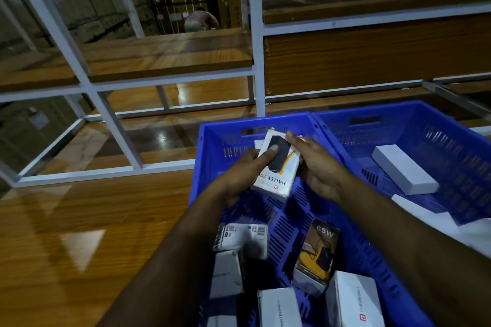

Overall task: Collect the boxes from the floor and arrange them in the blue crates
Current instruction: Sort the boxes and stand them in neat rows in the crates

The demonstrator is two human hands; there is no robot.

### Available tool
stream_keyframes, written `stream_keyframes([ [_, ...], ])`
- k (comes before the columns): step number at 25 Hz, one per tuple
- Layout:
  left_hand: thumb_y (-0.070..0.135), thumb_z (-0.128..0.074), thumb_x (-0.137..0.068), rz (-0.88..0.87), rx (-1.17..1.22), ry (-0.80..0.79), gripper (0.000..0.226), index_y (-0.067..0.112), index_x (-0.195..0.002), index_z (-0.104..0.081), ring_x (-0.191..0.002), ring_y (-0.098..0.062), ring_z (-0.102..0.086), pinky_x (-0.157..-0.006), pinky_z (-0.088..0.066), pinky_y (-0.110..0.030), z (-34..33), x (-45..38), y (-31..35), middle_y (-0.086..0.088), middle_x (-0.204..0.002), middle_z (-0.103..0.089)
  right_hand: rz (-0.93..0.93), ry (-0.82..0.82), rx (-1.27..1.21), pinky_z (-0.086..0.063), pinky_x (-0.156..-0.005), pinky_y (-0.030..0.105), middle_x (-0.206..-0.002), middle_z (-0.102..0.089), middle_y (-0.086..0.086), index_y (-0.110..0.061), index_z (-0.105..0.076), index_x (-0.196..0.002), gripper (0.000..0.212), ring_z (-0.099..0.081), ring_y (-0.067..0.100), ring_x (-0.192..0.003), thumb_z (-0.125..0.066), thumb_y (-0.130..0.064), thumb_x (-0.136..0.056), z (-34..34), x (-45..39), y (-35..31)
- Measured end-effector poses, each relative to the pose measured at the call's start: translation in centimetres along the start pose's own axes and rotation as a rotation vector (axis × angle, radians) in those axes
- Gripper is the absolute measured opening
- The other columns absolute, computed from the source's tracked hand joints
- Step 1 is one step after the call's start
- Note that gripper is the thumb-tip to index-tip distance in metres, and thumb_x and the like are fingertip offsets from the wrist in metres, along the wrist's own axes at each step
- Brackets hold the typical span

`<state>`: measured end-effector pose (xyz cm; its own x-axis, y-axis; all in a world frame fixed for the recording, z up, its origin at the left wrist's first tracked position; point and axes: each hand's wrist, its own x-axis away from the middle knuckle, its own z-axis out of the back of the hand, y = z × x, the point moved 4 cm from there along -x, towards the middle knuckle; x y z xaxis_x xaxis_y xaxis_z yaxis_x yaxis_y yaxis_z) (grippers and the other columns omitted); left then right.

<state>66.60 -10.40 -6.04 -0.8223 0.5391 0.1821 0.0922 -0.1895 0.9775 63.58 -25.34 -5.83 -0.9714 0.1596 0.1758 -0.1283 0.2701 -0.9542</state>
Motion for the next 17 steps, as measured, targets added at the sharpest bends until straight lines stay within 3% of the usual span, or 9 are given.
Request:
stream_keyframes([
  [4, 0.037, -0.069, -0.092, 0.051, 0.105, -0.009, 0.045, 0.011, -0.128, -0.061, -0.093, -0.024, -0.073, -0.069, -0.055, -0.031, 1.0, 0.0, -0.1, -0.012, -0.111, -0.075, -0.011, 0.045, -0.039, -0.054, -0.096, 0.050, -0.116, -0.072, 0.017, -0.008, -0.062, -0.127, 0.047, -0.068, 0.037, -0.106, -0.061, -0.041, -0.094, 0.1, -0.2, 0.1],
  [7, 0.015, -0.079, -0.083, 0.099, 0.121, -0.008, 0.060, 0.019, -0.135, -0.050, -0.096, -0.017, -0.074, -0.065, -0.059, -0.030, 1.8, 0.5, -0.3, -0.009, -0.117, -0.073, -0.009, 0.102, -0.132, -0.060, -0.074, 0.038, -0.114, -0.072, 0.016, -0.007, -0.064, -0.125, 0.044, -0.070, 0.027, -0.090, -0.059, -0.040, -0.096, 0.4, -0.5, -0.3],
  [9, 0.010, -0.078, -0.082, 0.086, 0.184, 0.097, 0.066, 0.020, -0.139, -0.046, -0.099, -0.019, -0.072, -0.066, -0.060, -0.033, 2.4, 0.4, -0.4, -0.010, -0.120, -0.071, -0.027, 0.114, -0.172, -0.057, -0.067, 0.033, -0.111, -0.071, 0.016, -0.007, -0.063, -0.126, 0.043, -0.068, 0.023, -0.087, -0.060, -0.037, -0.096, 0.7, -0.8, -0.2],
  [11, 0.017, -0.077, -0.085, 0.062, 0.326, 0.293, 0.067, 0.020, -0.142, -0.043, -0.101, -0.021, -0.069, -0.074, -0.058, -0.036, 3.7, 0.2, -0.2, -0.010, -0.124, -0.069, -0.074, 0.086, -0.197, -0.057, -0.069, 0.033, -0.103, -0.070, 0.012, -0.009, -0.062, -0.124, 0.036, -0.066, 0.021, -0.084, -0.063, -0.031, -0.095, 0.8, -0.8, -0.2],
  [13, 0.026, -0.076, -0.086, 0.022, 0.458, 0.429, 0.065, 0.016, -0.143, -0.046, -0.095, -0.020, -0.068, -0.066, -0.056, -0.030, 4.8, 0.0, -0.2, -0.014, -0.127, -0.067, -0.130, -0.022, -0.181, -0.061, -0.073, 0.036, -0.099, -0.068, 0.010, -0.012, -0.061, -0.120, 0.030, -0.066, 0.020, -0.085, -0.067, -0.023, -0.092, 0.3, -0.3, 0.0],
  [15, 0.031, -0.071, -0.090, -0.011, 0.446, 0.464, 0.054, 0.009, -0.136, -0.055, -0.089, -0.023, -0.068, -0.060, -0.056, -0.027, 5.2, -0.1, -0.3, -0.020, -0.122, -0.068, -0.141, -0.118, -0.108, -0.061, -0.078, 0.039, -0.107, -0.069, 0.011, -0.011, -0.060, -0.115, 0.029, -0.069, 0.023, -0.092, -0.071, -0.016, -0.088, -0.6, 0.2, 0.3],
  [17, 0.043, -0.060, -0.096, 0.021, 0.278, 0.440, 0.040, 0.011, -0.120, -0.065, -0.098, -0.030, -0.069, -0.077, -0.056, -0.037, 4.8, 0.1, -0.4, -0.018, -0.116, -0.072, -0.012, -0.099, 0.100, -0.061, -0.078, 0.036, -0.119, -0.064, 0.012, -0.015, -0.056, -0.120, 0.043, -0.068, 0.026, -0.101, -0.077, -0.011, -0.083, -0.9, 0.5, 0.4],
])
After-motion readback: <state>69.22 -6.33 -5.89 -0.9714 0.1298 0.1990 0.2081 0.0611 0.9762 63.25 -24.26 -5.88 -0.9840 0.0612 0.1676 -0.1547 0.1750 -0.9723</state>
